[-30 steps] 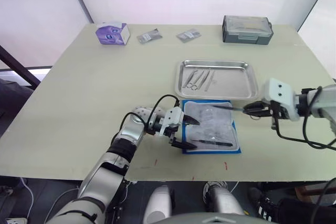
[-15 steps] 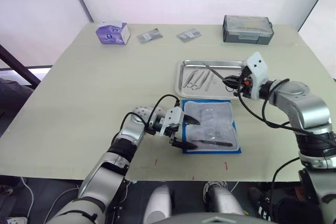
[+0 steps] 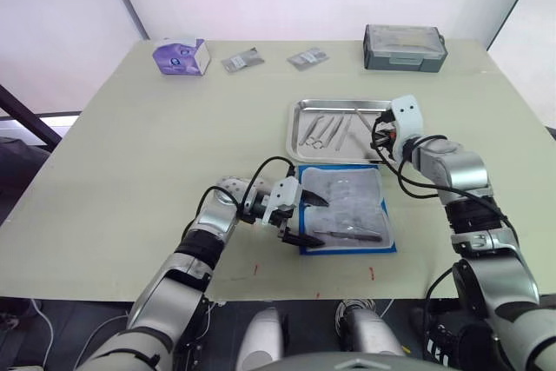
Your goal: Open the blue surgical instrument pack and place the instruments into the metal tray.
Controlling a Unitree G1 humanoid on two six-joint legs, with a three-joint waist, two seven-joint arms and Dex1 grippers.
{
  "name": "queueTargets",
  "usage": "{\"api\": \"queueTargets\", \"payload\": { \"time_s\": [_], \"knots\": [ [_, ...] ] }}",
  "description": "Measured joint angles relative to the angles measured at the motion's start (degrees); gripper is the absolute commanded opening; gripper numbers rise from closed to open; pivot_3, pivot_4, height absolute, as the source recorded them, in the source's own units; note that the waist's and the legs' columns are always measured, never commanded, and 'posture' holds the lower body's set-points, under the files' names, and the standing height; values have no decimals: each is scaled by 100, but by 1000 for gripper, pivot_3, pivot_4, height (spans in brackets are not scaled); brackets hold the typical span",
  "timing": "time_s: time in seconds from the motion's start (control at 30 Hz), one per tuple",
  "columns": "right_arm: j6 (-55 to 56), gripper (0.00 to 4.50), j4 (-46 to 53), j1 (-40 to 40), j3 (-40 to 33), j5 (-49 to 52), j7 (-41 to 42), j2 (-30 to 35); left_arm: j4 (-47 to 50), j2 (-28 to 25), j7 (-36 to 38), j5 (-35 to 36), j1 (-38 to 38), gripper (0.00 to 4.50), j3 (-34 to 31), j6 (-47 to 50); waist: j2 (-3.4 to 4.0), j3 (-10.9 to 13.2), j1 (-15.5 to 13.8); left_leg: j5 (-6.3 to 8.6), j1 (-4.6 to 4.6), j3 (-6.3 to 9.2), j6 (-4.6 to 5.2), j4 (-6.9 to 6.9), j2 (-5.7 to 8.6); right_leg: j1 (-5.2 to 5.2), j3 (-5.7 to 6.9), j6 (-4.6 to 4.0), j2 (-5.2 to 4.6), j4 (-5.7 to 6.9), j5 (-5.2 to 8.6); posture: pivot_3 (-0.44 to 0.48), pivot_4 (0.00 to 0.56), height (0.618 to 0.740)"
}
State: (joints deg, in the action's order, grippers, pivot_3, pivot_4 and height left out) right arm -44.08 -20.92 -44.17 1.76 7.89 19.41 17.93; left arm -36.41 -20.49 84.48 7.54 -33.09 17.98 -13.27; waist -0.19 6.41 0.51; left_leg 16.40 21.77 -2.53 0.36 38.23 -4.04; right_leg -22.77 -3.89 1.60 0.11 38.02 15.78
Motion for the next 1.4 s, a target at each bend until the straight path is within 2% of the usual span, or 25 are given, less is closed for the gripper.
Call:
{"api": "queueTargets", "payload": {
  "time_s": [0.53, 0.57, 0.6, 0.73, 0.83, 1.07, 1.2, 1.4],
  "knots": [
    [-227, 86, -486, -95, -291, 155, -93, -294, 3, -6, 2, 0, 2, 4500, 0, 0, 1, 0, 15, 0, 1, 0, 0, 0, 0, 0, -1, 4, 0, -1, -2, 0, 150, 731],
    [-233, 888, -486, -95, -291, 159, -89, -293, 3, -6, 3, 0, 2, 4500, 0, 0, 1, 0, 15, 0, 1, 0, 0, 0, 0, 0, -1, 4, 0, -1, -2, 0, 150, 731],
    [-239, 1135, -485, -95, -291, 162, -82, -293, 3, -6, 3, 0, 2, 4500, 0, 0, 1, 0, 15, 0, 1, 0, 0, 0, 0, 0, -1, 4, 0, -1, -2, 0, 150, 731],
    [-249, 3082, -453, -96, -283, 170, 28, -287, 3, -7, 2, 1, 2, 4500, 0, 0, 1, 0, 17, 0, 1, 0, 0, 0, 0, 0, -1, 4, 0, -1, -2, 0, 150, 731],
    [-153, 3082, -385, -86, -260, 162, 79, -263, 3, -6, 3, 1, 0, 4500, 0, 0, 2, 1, 16, 0, 2, 0, 0, 0, 0, 0, -1, 5, 0, -2, -2, 0, 150, 731],
    [366, 3082, 440, 146, -153, 178, 723, 124, 3, -8, 9, 3, 1, 4500, 0, 0, 3, 1, 18, 0, 2, 2, 0, -1, 0, 1, -1, 5, 0, -3, -2, 0, 150, 731],
    [715, 3082, 1420, 934, -63, 568, 1724, 470, 6, -9, 14, 7, 4, 4500, -3, 0, 2, 2, 18, 0, 4, 6, 0, -2, 1, 1, 1, 6, 1, -4, -2, 0, 150, 731],
    [1169, 3082, 2235, 1773, -20, 942, 2717, 918, 6, -5, 5, 4, 6, 4500, 3, 0, -1, 5, 26, 0, 2, 12, 0, -2, 5, 6, -2, -1, 3, -7, 4, 0, 150, 731]
  ]
}}
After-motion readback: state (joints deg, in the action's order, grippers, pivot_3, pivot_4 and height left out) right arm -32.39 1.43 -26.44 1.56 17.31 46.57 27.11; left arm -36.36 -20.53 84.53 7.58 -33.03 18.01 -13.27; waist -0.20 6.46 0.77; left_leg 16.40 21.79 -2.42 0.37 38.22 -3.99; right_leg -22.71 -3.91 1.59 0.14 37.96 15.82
